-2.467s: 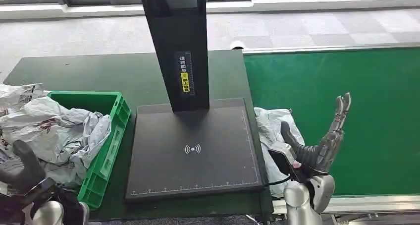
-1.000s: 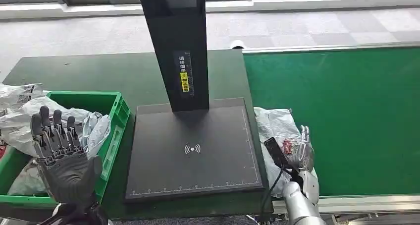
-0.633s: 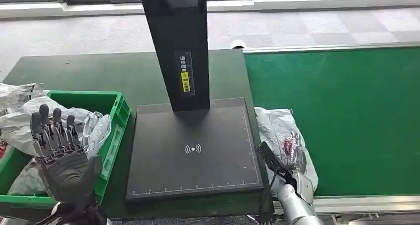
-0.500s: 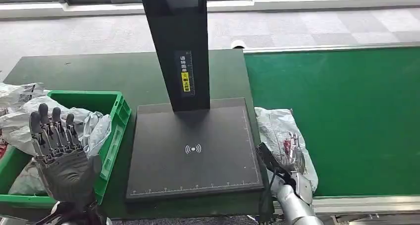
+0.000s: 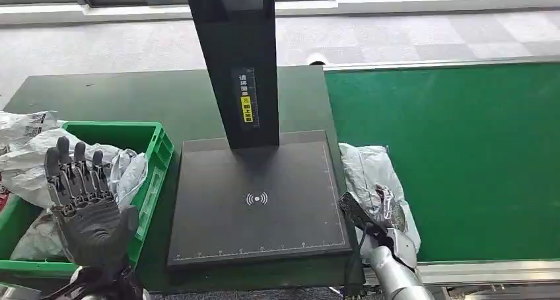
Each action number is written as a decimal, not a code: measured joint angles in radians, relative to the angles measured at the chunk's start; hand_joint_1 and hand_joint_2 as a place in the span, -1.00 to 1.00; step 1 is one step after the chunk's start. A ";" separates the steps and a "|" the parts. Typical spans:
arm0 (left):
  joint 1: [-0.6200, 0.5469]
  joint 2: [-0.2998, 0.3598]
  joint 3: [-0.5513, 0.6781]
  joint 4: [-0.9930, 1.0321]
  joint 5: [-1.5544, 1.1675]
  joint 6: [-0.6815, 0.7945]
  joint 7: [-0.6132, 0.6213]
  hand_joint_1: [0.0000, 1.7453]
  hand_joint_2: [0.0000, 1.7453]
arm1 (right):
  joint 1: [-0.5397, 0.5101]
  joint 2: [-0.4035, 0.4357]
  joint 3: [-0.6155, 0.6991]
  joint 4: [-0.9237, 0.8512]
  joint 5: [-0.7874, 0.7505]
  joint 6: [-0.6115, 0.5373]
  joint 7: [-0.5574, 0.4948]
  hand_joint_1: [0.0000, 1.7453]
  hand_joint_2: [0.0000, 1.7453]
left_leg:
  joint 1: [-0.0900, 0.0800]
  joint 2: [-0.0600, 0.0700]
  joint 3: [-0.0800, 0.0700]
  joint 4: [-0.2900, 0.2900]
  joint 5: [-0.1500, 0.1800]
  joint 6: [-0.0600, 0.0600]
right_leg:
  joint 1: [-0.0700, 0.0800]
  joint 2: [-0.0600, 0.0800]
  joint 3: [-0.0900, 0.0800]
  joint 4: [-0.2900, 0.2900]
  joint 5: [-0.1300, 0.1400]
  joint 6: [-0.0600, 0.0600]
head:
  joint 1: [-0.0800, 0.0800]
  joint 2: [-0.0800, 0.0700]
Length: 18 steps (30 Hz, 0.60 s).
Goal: Moved the parcel from conveyor to table for the left to box.
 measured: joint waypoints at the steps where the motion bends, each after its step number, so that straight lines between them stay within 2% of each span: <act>1: 0.000 0.000 0.000 0.000 0.000 0.000 0.000 -1.00 1.00 | 0.000 0.000 0.002 0.001 0.003 0.001 0.012 1.00 1.00 | 0.000 0.000 0.000 0.000 0.000 0.000 | 0.000 0.000 0.000 0.000 0.000 0.000 | 0.000 0.000; 6: 0.002 0.000 0.000 0.000 0.000 0.004 0.000 -1.00 1.00 | -0.010 -0.006 0.016 0.003 0.010 0.001 0.064 1.00 1.00 | 0.000 0.000 0.001 0.000 0.000 0.000 | 0.000 0.000 0.001 0.000 0.000 0.000 | 0.000 0.000; 18: 0.008 0.005 -0.002 0.001 0.002 0.008 0.000 -1.00 1.00 | -0.016 -0.011 0.025 0.010 0.000 -0.010 0.074 1.00 1.00 | 0.000 -0.001 0.001 0.000 0.000 0.000 | 0.000 -0.001 0.002 0.000 0.000 0.000 | 0.000 0.000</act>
